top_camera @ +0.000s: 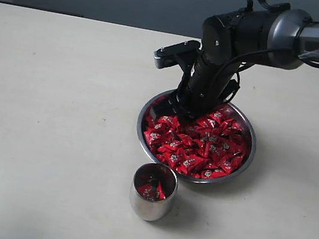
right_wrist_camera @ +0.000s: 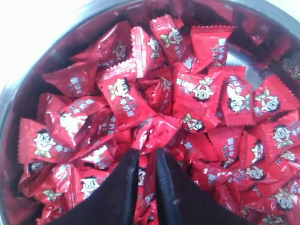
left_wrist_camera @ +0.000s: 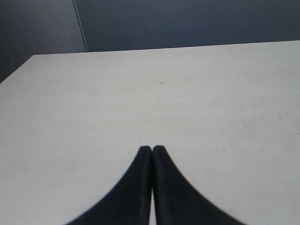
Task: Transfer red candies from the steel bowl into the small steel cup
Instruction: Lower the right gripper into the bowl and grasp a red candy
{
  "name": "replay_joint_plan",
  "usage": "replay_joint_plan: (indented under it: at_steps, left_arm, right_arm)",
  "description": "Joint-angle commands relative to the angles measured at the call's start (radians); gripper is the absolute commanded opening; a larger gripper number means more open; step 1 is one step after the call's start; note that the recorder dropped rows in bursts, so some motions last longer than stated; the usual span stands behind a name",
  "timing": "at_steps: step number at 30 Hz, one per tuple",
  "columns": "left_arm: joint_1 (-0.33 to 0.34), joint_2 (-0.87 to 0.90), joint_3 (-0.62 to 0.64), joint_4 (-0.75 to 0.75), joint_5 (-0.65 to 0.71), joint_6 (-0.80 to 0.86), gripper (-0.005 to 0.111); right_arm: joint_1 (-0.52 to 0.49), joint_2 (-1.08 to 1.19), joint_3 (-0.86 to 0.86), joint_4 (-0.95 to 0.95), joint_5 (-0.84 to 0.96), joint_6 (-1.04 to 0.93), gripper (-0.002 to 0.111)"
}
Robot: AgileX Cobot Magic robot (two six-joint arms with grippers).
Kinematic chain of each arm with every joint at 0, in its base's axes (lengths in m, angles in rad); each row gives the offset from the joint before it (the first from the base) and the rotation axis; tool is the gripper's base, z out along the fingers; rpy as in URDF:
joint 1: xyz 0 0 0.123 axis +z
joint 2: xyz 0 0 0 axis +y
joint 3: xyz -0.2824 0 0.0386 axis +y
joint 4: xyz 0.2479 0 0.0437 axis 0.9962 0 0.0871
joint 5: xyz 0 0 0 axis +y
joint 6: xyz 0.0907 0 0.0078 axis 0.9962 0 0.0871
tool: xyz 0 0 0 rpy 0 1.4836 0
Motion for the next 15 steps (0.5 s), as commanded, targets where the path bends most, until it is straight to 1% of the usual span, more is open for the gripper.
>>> replay_joint_plan:
  at_steps: [1,8,15]
  left_arm:
    - [-0.007,-0.005,0.005,0.002,-0.008,-0.001,0.000]
    - [-0.007,-0.005,0.005,0.002,-0.008,-0.001,0.000]
    - [-0.007,-0.005,0.005,0.002,-0.008,-0.001,0.000]
  right_arm:
    - [-0.006,0.033,-0.006,-0.008,-0.012,-0.003,0.014]
    - [-0.006,0.039,-0.006,-0.062,-0.017,0.003,0.014]
    - [-0.006,0.039,-0.006,-0.073,-0.013,0.003,0.014]
